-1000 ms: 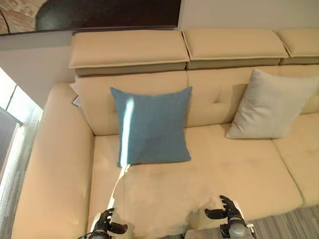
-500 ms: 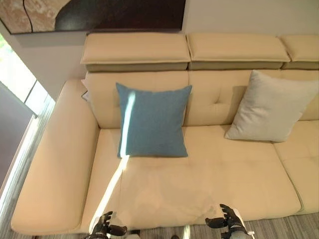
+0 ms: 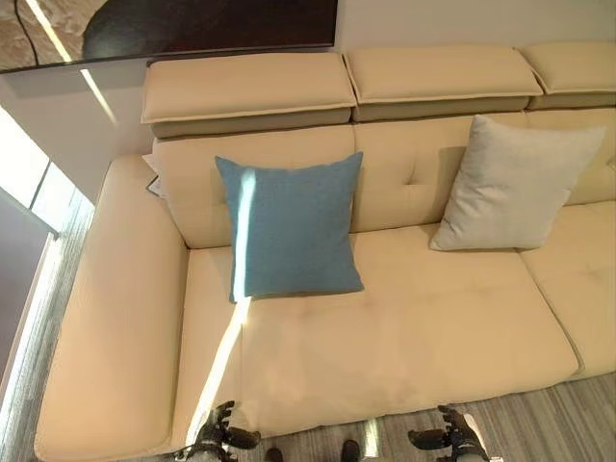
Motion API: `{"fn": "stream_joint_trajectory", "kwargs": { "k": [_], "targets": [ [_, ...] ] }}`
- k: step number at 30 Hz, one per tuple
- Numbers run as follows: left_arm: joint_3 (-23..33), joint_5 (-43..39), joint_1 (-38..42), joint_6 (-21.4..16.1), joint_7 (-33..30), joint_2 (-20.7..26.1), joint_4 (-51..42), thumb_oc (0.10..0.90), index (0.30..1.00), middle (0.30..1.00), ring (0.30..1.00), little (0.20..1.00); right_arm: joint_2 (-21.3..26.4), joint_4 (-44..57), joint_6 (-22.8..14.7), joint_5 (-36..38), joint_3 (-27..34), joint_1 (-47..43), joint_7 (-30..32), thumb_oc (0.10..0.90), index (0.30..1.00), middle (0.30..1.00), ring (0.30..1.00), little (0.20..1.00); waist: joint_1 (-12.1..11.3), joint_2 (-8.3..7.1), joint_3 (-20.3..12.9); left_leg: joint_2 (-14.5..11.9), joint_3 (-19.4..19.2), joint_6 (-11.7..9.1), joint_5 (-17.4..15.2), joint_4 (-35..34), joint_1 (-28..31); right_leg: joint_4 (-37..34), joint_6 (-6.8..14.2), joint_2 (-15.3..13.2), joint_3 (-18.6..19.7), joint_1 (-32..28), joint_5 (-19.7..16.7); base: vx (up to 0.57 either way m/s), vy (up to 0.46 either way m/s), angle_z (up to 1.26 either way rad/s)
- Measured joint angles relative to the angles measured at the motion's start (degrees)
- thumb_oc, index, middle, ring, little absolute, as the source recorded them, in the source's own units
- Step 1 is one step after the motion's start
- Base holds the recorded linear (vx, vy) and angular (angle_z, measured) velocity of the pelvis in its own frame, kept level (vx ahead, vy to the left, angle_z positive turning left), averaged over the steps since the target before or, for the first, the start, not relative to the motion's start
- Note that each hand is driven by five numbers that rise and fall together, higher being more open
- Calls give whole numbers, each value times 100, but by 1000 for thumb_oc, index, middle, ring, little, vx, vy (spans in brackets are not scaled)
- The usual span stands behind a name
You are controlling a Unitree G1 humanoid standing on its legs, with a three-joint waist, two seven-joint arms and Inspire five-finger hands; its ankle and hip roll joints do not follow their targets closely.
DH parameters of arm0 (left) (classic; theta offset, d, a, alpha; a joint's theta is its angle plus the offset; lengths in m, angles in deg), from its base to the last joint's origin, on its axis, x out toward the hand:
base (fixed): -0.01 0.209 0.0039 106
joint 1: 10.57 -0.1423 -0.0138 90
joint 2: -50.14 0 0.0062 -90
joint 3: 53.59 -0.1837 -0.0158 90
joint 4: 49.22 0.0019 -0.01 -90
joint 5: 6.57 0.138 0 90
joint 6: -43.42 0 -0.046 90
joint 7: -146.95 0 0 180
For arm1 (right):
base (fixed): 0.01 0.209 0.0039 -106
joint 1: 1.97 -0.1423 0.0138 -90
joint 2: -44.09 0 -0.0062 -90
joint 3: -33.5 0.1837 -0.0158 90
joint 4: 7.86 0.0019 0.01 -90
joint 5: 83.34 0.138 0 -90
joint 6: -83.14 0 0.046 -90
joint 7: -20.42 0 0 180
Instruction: Pick up all the scattered cushions and arrange them neatly on the sofa.
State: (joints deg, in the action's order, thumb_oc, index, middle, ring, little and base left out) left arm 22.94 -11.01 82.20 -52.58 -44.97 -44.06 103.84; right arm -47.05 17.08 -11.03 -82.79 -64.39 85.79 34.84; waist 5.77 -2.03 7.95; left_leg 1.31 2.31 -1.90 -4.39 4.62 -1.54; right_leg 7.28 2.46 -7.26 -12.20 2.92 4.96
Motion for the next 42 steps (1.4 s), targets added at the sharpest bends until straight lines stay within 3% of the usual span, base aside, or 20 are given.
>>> {"fn": "stream_joint_trajectory", "kwargs": {
  "k": [4, 6, 8, 10, 11, 12, 14, 15, 16, 18, 19, 20, 21, 28, 29, 31, 34, 36, 39, 42],
  "targets": [
    [31, 6, 36, -36, -13, 136, 184, 800, 900, 900, 900, 900, -162, -136, -13, -61, -71, -318, -21, 800, 900, 900, 900, 900, -82, -186, 20, 165, -214, 70, 44, -164, -11, 75, 306, -179, 202, 268, -33, -316, 157, -30],
    [70, 5, 15, 20, -11, 227, 401, 800, 900, 900, 900, 900, -228, -188, 39, -132, -86, -456, -33, 800, 900, 900, 900, 900, -157, -224, 31, 150, -417, 119, 74, -193, -30, -176, 270, -127, 242, 263, -270, -181, 67, -63],
    [103, 6, -82, 20, -12, 320, 402, 800, 900, 900, 900, 900, -231, -172, 60, -153, -82, -439, -32, 800, 900, 900, 900, 900, -176, -237, 42, 153, -489, 126, 70, -198, -21, -259, 280, -121, 234, 250, -365, -155, 68, -26],
    [179, 8, -141, 14, -6, 355, 402, 800, 900, 900, 900, 900, -224, -244, 105, -153, -100, -348, -32, 800, 900, 900, 900, 900, -208, -234, 42, 187, -555, 288, 105, -203, -15, -402, 278, -59, 234, 241, -511, -226, 86, -6],
    [291, 7, -170, 12, -6, 348, 407, 800, 900, 900, 900, 900, -228, -351, 100, -156, -165, -345, -34, 800, 900, 900, 900, 900, -202, -248, 30, 198, -692, 390, 166, -195, -30, -803, 317, 8, 258, 99, -881, -172, 4, -66],
    [359, 2, -255, 14, -17, 338, 396, 800, 900, 900, 900, 900, -212, -352, 81, -160, -165, -388, -51, 800, 900, 900, 900, 900, -371, -85, 70, -87, -811, 546, 162, -466, 117, -765, 405, 161, 300, 111, -942, -169, 4, -74],
    [527, 2, -310, 52, -14, 336, 427, 800, 900, 900, 900, 900, -260, -382, 116, -161, -186, -340, -62, 800, 900, 900, 900, 900, -446, -8, 55, -247, -958, 560, 168, -491, 156, 652, 394, 200, 95, 377, -65, -60, -2, -54],
    [515, 2, -318, 53, -12, 351, 424, 800, 900, 900, 900, 900, -262, -378, 114, -161, -185, -265, -62, 800, 900, 900, 900, 900, -487, -3, 32, -239, -961, 548, 175, -495, 149, 760, 446, 187, 89, 358, 9, -175, -139, -19],
    [502, 1, -344, 57, -8, 380, 407, 800, 900, 900, 900, 900, -261, -384, 122, -162, -179, -192, -63, 800, 900, 900, 900, 900, -496, -149, -57, -161, -965, 518, 199, -494, 115, 417, 455, 142, 100, 139, 67, -202, -190, -22],
    [554, -14, -445, 64, -15, 340, 373, 800, 900, 900, 900, 900, -245, -349, 180, -184, -249, -230, -56, 800, 900, 900, 900, 900, -729, -142, -89, -297, -1450, 456, 239, -526, 137, 380, 295, 46, -492, 208, 368, -135, -158, -86],
    [563, -15, -484, 71, -13, 359, 376, 800, 900, 900, 900, 900, -254, -282, 176, -192, -323, -280, -61, 800, 900, 900, 900, 900, -814, -167, -111, -324, -1577, 445, 232, -475, 125, 74, 267, 107, -427, 169, 277, -41, -73, -93],
    [543, -14, -503, 134, -10, 322, 421, 800, 900, 900, 900, 900, -220, -96, 97, -206, -386, -311, -58, 800, 900, 900, 900, 900, -705, -177, -120, -304, -1466, 412, 245, -419, 75, -450, 162, 158, -368, -60, -207, -125, -165, -43],
    [525, -17, -487, 127, 0, 287, 396, 800, 900, 900, 900, 900, -202, -85, 106, -211, -388, -311, -57, 800, 900, 900, 900, 900, -681, -139, -134, -346, -1435, 384, 264, -387, 41, -612, 136, 226, -345, -132, -315, -137, -158, 3],
    [468, -23, -343, 112, 13, 118, 176, 800, 900, 900, 900, 900, -120, -146, 172, -180, -287, -199, -47, 800, 900, 900, 900, 900, -640, -84, -179, -640, -1109, 208, 378, 94, -486, -1232, -234, 624, -457, -273, -605, -203, -93, 10],
    [397, -76, -281, 111, 8, 87, 142, 800, 900, 900, 900, 900, -48, -186, 131, -174, -273, -180, -35, 800, 900, 900, 900, 900, -597, -60, -81, -645, -840, 9, 525, 272, -570, -1123, -330, 644, -469, -187, -599, -130, 10, -11],
    [347, -200, -223, 122, 28, 91, 177, 800, 900, 900, 900, 900, 47, -198, 141, -174, -272, -272, -30, 800, 900, 900, 900, 900, -584, -56, -9, -621, -520, -77, 581, 283, -533, -1119, -406, 637, -298, -143, -656, -73, 9, -35],
    [305, -236, -191, 118, 30, 67, 188, 800, 900, 900, 900, 900, 200, -198, 161, -172, -290, -335, 3, 800, 900, 900, 900, 900, -379, -9, 73, -559, -279, -114, 567, 180, -337, -1135, -407, 607, -75, -142, -707, -132, 66, -38],
    [333, -317, -303, 107, 14, 86, 217, 800, 900, 900, 900, 900, 176, -193, 174, -172, -285, -461, -12, 800, 900, 900, 900, 900, -495, -40, 74, -405, 132, -148, 560, -153, -31, -1066, -366, 607, 390, -50, -767, -22, 73, -97],
    [265, -384, -120, 133, 38, 54, 201, 800, 900, 900, 900, 900, 210, -204, 159, -172, -280, -408, 18, 800, 900, 900, 900, 900, -189, -33, 66, -353, 155, -158, 457, -294, 125, -1125, -260, 570, 598, -31, -930, -115, 202, -48],
    [220, -389, -12, 117, 48, -11, 207, 800, 900, 900, 900, 900, 185, -208, 165, -175, -278, -509, 8, 800, 900, 900, 900, 900, -174, 33, 25, -324, 44, 6, 336, -562, 301, -1029, -123, 590, 957, 175, -1010, -117, 126, -66]
  ]
}}
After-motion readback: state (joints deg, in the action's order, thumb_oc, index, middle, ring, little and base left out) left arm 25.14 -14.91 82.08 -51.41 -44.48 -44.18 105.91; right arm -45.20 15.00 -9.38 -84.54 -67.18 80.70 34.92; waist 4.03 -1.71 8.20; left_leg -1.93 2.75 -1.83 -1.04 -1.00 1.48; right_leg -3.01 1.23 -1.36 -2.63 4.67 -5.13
